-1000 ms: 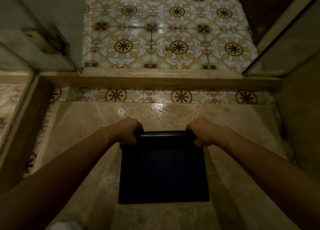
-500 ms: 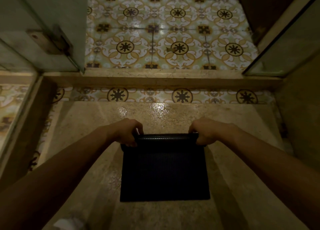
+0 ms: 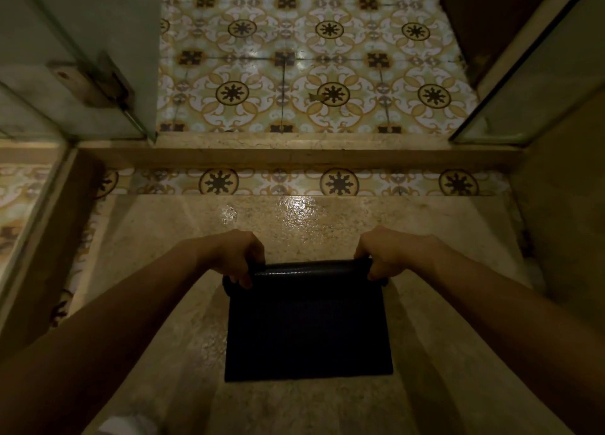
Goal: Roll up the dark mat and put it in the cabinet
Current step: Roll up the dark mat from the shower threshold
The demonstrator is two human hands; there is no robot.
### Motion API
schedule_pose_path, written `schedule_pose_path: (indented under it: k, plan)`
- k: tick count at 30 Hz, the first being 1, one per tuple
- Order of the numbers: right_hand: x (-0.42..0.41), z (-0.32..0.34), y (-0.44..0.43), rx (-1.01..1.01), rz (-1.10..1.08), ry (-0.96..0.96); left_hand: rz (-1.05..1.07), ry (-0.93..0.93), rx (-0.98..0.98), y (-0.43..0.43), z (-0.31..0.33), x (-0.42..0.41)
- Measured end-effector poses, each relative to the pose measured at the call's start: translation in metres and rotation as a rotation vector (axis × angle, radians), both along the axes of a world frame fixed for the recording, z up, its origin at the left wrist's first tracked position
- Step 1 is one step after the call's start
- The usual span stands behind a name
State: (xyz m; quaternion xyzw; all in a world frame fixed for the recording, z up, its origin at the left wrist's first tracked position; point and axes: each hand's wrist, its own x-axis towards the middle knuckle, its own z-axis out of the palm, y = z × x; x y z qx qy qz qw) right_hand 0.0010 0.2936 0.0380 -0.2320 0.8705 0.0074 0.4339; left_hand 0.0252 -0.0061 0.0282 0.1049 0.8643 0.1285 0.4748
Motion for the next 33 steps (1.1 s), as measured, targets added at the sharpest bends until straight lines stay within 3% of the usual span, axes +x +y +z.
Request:
schedule_pose_path:
  k: [6, 12, 18, 25, 33]
  plan:
    - [0.012, -0.005, 0.005, -0.062, -0.008, 0.03, -0.013, 0.091, 0.023, 0.009, -0.004, 0.017]
    - [0.012, -0.007, 0.009, -0.052, -0.026, -0.035, 0.048, -0.081, 0.072, 0.001, -0.002, 0.012]
    - [0.023, -0.013, 0.012, -0.098, -0.026, 0.025, -0.04, 0.088, 0.028, 0.009, -0.008, 0.029]
    - [0.02, -0.008, 0.015, -0.082, 0.007, -0.058, -0.07, 0.058, 0.013, 0.004, -0.007, 0.03]
    - [0.036, -0.015, 0.013, -0.074, 0.016, 0.001, -0.244, 0.157, -0.059, 0.015, -0.011, 0.047]
